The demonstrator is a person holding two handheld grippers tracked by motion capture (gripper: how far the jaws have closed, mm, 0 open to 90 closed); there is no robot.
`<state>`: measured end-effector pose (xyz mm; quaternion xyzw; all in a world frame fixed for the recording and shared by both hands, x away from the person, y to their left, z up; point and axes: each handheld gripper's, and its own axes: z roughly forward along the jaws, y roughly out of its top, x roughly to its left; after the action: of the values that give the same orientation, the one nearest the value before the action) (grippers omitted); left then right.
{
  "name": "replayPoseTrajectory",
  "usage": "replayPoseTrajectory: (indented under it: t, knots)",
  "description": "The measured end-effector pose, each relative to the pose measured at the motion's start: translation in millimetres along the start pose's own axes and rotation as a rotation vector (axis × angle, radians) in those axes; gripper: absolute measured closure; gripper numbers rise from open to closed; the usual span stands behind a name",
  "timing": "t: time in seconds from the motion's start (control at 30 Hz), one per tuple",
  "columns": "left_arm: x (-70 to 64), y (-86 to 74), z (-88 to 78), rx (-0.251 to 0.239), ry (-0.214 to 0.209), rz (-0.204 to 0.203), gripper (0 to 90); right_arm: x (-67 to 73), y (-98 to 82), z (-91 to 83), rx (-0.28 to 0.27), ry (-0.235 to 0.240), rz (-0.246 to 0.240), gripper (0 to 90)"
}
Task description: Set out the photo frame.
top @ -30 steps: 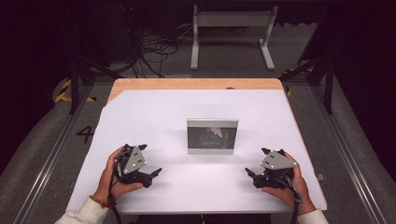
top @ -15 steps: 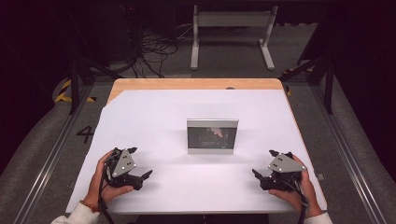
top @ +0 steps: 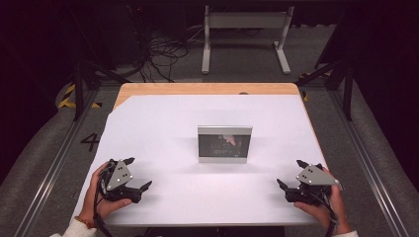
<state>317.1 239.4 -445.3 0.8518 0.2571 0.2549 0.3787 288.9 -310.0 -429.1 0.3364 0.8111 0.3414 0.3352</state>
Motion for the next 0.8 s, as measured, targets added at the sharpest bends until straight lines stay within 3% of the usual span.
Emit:
replayPoseTrajectory:
  t: [0.47, 0.57, 0.6, 0.73, 0.8]
  knots:
    - [10.7, -26.2, -17.9, 0.006, -0.004, -0.053, 7.7, -9.4, -18.7, -7.0, 0.002, -0.017, 0.043, 12.7]
    - [13.9, -32.3, -21.0, 0.003, -0.005, -0.085, 7.8, -11.0, -22.9, -9.3, -0.005, -0.019, 0.054, 12.5]
    - [15.9, -36.4, -22.9, -0.008, -0.021, -0.11, 7.8, -11.0, -26.1, -10.7, -0.015, -0.02, 0.057, 12.5]
    - [17.0, -42.0, -24.6, -0.01, -0.051, -0.126, 7.8, -12.9, -33.5, -10.3, -0.031, -0.014, 0.091, 12.1]
    - [17.8, -46.5, -25.7, -0.015, -0.062, -0.146, 8.1, -13.7, -37.7, -9.1, -0.023, -0.036, 0.098, 11.8]
